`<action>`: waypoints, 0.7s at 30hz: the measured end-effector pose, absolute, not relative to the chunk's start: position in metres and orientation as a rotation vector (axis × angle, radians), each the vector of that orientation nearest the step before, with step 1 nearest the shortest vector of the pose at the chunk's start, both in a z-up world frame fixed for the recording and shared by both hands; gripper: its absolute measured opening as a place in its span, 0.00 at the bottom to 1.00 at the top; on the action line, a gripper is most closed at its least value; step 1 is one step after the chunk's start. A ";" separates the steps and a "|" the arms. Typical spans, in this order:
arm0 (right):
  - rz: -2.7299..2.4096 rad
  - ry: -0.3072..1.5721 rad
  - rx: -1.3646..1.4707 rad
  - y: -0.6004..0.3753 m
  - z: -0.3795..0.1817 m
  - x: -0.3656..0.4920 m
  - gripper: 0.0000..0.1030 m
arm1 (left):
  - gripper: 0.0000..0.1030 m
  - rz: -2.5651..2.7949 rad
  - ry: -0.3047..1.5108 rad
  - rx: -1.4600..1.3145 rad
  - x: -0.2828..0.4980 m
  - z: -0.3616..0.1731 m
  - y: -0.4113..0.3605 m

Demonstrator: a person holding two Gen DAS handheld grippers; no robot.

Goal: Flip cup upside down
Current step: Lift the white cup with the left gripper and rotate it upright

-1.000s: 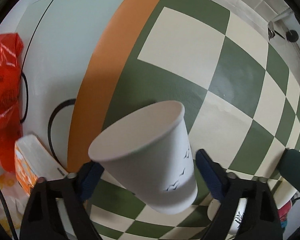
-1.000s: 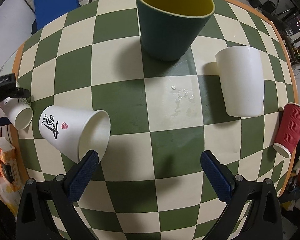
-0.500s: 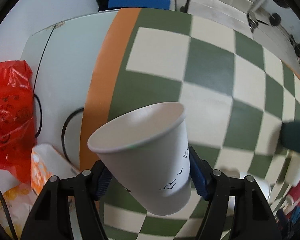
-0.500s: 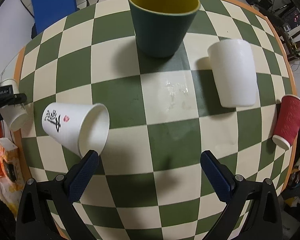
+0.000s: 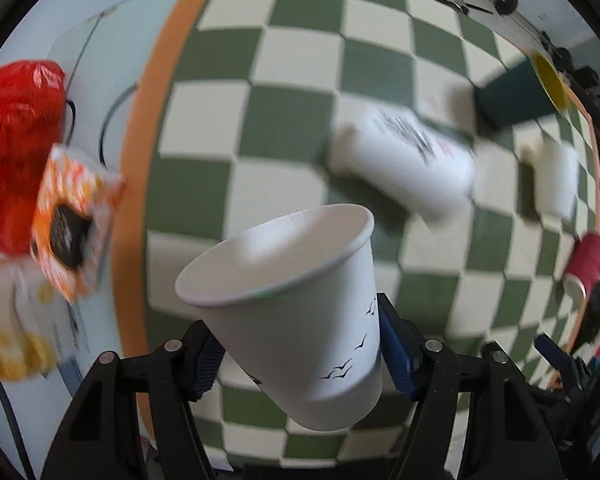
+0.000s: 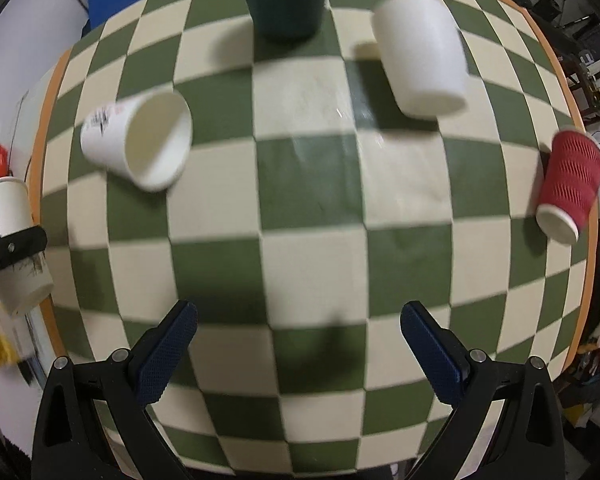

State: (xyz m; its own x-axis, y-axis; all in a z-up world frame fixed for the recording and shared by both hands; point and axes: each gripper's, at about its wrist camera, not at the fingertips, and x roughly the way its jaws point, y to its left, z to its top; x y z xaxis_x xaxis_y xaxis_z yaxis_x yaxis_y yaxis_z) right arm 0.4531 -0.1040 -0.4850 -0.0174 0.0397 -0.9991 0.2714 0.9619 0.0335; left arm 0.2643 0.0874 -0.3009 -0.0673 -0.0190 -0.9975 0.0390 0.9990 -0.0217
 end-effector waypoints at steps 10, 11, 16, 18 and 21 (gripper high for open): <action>-0.150 1.633 0.198 -0.140 -0.494 0.353 1.00 | 0.64 -0.116 1.717 0.099 0.208 -0.327 0.011; -0.149 1.638 0.196 -0.144 -0.494 0.344 1.00 | 0.64 -0.119 1.722 0.107 0.201 -0.330 0.003; -0.146 1.653 0.183 -0.158 -0.496 0.297 1.00 | 0.64 -0.127 1.745 0.141 0.179 -0.344 -0.017; -0.147 1.662 0.184 -0.163 -0.499 0.279 1.00 | 0.64 -0.133 1.753 0.158 0.172 -0.350 -0.024; -0.148 1.678 0.187 -0.175 -0.501 0.257 1.00 | 0.64 -0.143 1.772 0.170 0.164 -0.361 -0.036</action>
State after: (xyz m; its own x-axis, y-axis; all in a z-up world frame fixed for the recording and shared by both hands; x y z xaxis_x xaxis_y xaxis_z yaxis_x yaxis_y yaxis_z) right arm 0.2566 -0.1751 -0.5011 -0.1098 0.0358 -0.9933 0.2092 0.9778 0.0121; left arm 0.1641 -0.0357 -0.3608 -0.2026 0.0367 -0.9786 0.1926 0.9813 -0.0030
